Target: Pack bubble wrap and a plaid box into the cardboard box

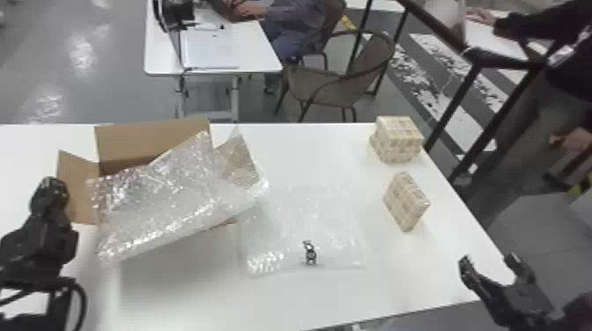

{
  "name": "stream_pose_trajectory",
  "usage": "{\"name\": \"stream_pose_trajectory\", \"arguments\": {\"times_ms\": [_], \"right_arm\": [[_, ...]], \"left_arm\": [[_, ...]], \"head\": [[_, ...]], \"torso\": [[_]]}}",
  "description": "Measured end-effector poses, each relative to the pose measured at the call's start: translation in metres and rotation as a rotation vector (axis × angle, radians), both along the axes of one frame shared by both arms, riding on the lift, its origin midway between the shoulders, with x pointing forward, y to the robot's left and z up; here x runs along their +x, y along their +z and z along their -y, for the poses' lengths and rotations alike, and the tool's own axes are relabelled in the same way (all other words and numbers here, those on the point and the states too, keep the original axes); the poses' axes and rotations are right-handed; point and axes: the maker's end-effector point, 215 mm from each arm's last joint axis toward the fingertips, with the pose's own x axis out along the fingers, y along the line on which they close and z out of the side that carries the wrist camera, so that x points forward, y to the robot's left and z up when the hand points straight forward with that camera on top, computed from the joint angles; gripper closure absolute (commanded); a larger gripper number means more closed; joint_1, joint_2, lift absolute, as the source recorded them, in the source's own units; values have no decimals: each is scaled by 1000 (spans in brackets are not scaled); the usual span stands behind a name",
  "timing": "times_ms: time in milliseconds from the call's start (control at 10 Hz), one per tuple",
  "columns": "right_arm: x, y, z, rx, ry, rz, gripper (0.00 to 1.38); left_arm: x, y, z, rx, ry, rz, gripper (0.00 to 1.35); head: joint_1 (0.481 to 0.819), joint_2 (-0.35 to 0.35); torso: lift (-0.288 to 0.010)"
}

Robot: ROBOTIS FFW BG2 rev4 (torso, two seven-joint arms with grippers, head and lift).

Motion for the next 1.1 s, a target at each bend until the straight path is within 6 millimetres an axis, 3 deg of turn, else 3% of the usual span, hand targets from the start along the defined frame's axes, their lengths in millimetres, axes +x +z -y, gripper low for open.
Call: {"name": "stream_pose_trajectory", "arguments": {"times_ms": [400,900,1100], "right_arm": [[37,-32,-12,75,9,-46,147],[111,-25,-62,108,149,-78,147],[130,-29,-72,106,180,-105,147]], "left_arm": [[0,-1,1,-6,-1,0,1204],[0,-1,2,-14,-6,1,1204],[0,-1,2,-17,-5,1,1204]], "head": [[695,-190],[695,-126],[695,-108]], "torso": [[-110],[-110],[-110]]}}
